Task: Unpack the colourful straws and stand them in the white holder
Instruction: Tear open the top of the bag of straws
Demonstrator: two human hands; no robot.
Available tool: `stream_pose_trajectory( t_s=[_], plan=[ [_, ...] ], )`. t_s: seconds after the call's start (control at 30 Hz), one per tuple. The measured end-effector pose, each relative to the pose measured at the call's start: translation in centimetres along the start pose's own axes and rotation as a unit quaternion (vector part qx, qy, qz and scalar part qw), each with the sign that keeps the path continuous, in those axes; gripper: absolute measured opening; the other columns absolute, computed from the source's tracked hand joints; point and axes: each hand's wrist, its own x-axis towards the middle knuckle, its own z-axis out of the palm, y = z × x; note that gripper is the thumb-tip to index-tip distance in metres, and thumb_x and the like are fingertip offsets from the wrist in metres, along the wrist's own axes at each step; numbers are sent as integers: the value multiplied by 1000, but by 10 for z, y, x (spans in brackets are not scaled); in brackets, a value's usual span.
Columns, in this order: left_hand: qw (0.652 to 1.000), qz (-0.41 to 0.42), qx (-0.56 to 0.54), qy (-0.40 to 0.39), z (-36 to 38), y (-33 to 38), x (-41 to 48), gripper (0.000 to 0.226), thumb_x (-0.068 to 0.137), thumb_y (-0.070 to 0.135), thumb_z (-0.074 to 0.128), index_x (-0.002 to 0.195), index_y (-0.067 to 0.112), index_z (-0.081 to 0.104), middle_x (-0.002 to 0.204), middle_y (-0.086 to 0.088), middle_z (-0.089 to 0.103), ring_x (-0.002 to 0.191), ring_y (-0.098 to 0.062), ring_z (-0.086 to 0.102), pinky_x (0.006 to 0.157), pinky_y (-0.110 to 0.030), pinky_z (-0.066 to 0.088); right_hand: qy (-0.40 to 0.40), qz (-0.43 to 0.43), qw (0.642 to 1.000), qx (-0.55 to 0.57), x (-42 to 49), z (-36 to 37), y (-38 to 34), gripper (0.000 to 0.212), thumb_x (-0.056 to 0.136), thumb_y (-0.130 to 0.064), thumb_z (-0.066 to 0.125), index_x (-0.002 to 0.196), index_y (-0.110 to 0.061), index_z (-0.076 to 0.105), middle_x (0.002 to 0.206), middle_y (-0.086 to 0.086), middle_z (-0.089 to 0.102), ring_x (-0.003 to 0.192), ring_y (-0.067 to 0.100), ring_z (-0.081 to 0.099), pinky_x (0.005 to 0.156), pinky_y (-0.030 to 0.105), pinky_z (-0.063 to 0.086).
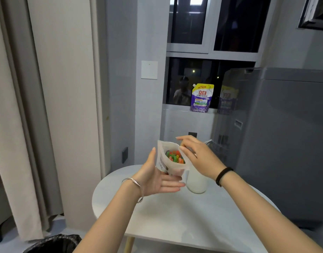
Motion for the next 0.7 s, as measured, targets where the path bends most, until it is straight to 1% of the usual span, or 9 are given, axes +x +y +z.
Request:
stream_pose_trajectory(
  t_s=[0.07,0.13,0.23,0.33,0.43,0.53,0.57,0.6,0.7],
  plan=[
    [986,-7,-162,-50,-1,0,1,99,79,77,41,134,-6,43,130,-35,53,113,-50,56,87,-57,52,10,-36,998,-42,1,-5,-7,23,98,-23,42,89,-9,59,133,-5,51,105,12,56,89,34,48],
    [966,12,-249,-65,3,2,2,91,82,68,48,137,-3,41,133,-35,49,116,-51,52,88,-61,47,28,-70,993,-90,-1,-8,-12,21,97,-21,44,91,-8,59,133,-3,51,105,17,58,85,36,51],
    [956,21,-289,-45,11,1,-1,82,80,59,60,132,-3,45,130,-30,53,115,-45,55,84,-57,49,66,-137,972,-181,-8,-8,-21,12,91,-15,55,92,-5,62,128,8,58,104,25,61,75,40,57],
    [949,20,-314,-21,20,-6,-3,72,75,48,71,123,-2,53,122,-23,62,112,-36,59,80,-50,53,108,-181,951,-227,-18,-4,-29,6,84,-11,65,85,-5,63,115,13,66,93,28,67,64,39,59],
    [949,71,-307,8,25,-16,2,55,74,37,76,110,-1,60,96,-21,71,96,-31,66,71,-44,58,141,-164,958,-186,-30,2,-26,15,90,-20,56,85,-7,63,110,8,68,94,23,66,73,35,57],
    [945,146,-292,23,28,-22,11,39,79,31,74,105,4,63,83,-17,74,86,-28,68,64,-40,61,194,-26,981,8,-38,13,-19,15,94,-26,52,99,-17,61,119,-10,59,109,6,55,91,21,45],
    [942,173,-285,30,30,-22,16,35,81,29,72,105,6,63,83,-15,75,86,-26,68,65,-39,61,222,44,967,113,-40,16,-19,15,95,-28,50,103,-21,59,121,-13,57,110,1,52,93,16,43],
    [941,201,-270,40,31,-23,21,32,84,28,69,107,7,62,85,-13,75,86,-24,69,68,-36,61,247,119,934,228,-41,19,-19,16,95,-29,47,107,-24,57,121,-12,56,110,-1,51,94,15,42],
    [938,283,-174,94,37,-29,37,41,87,29,65,123,9,59,109,-9,73,99,-20,68,79,-32,58,236,285,756,540,-43,28,-13,31,98,-35,40,119,-17,55,117,-4,61,113,9,53,95,26,42]
  ],
)
